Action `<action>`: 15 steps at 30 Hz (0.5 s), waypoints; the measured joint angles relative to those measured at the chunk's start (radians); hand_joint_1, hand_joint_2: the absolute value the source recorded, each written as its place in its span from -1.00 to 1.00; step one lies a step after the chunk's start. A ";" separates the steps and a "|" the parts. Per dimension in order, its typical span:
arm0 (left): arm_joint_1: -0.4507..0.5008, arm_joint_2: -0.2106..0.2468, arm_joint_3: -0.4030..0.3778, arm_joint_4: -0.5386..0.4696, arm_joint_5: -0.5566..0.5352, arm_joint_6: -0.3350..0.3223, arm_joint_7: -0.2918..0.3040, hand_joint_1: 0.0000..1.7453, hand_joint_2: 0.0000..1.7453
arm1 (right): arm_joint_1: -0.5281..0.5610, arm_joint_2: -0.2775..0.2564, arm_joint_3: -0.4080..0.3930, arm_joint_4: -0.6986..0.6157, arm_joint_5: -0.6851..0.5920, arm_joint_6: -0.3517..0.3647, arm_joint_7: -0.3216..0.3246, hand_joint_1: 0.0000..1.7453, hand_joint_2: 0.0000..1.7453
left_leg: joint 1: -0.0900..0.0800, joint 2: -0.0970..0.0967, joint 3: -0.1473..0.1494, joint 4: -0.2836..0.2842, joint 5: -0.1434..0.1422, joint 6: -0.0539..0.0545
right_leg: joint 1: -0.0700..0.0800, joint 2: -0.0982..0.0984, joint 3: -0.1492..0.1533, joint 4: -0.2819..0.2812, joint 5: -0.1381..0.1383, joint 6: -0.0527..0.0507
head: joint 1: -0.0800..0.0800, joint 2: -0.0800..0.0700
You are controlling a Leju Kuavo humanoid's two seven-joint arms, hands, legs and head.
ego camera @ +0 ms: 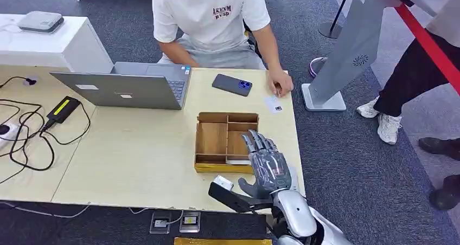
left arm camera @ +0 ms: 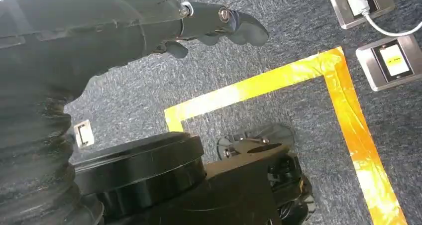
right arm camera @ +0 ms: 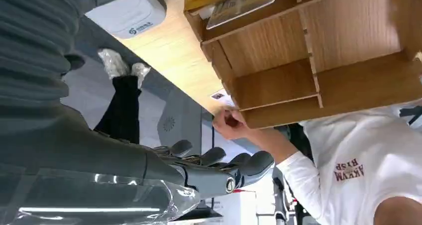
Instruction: Pass the card to the sensor for recognition and then transmit it.
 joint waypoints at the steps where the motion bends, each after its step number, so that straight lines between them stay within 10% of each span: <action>1: 0.000 0.000 0.000 0.000 0.000 0.000 0.000 -1.00 1.00 | -0.002 0.000 0.003 0.003 0.002 0.001 0.000 -1.00 1.00 | 0.000 0.000 0.000 0.000 0.000 0.000 | 0.000 0.000 0.000 0.000 0.000 0.000 | 0.000 0.000; 15: 0.003 0.002 0.000 -0.011 -0.032 0.000 0.017 -1.00 1.00 | -0.029 0.018 0.039 0.066 0.004 0.044 -0.013 -1.00 1.00 | 0.000 0.000 0.000 0.000 0.000 0.000 | 0.000 0.000 0.000 0.000 0.000 0.000 | 0.000 0.000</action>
